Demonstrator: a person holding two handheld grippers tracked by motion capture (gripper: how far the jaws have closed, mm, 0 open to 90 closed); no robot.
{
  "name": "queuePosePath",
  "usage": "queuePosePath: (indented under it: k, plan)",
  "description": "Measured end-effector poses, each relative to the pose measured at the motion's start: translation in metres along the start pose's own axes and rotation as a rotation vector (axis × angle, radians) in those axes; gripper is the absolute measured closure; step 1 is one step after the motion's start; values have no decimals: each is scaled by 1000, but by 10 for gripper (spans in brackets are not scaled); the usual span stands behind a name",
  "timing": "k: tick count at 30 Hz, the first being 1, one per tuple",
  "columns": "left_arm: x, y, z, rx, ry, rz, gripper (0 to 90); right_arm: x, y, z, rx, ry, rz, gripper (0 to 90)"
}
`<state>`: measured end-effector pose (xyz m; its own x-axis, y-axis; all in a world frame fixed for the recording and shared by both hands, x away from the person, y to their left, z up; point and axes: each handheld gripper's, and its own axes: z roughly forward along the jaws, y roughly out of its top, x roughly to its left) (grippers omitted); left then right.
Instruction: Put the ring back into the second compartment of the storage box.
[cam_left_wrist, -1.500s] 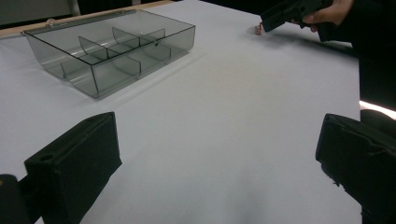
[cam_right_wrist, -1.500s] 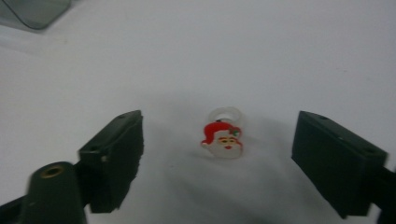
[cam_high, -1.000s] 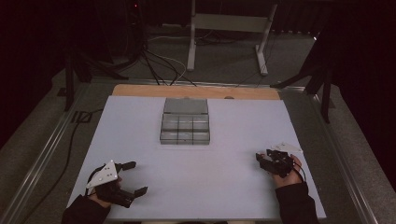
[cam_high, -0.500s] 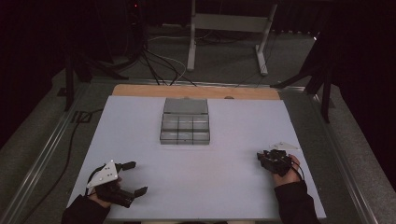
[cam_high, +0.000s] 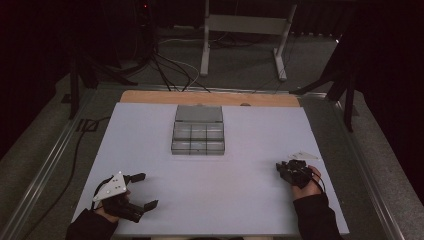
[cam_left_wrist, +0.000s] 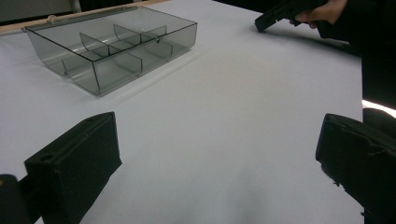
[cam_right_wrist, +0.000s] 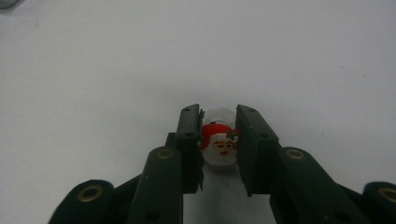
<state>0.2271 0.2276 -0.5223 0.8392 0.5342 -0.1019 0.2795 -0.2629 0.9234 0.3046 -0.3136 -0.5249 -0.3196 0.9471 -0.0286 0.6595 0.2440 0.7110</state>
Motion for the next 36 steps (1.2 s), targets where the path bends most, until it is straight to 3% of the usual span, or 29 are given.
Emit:
queuePosePath:
  k: [13,29,36]
  plan:
    - [0,0,0,2,1,-2,3,2,5,-8,-26,10,6,719]
    - [-1,0,1,0,-3,-5,3,21,16,-9,-44,49,-35,719]
    - [-1,0,1,5,-1,-3,3,32,25,-8,-57,93,-34,719]
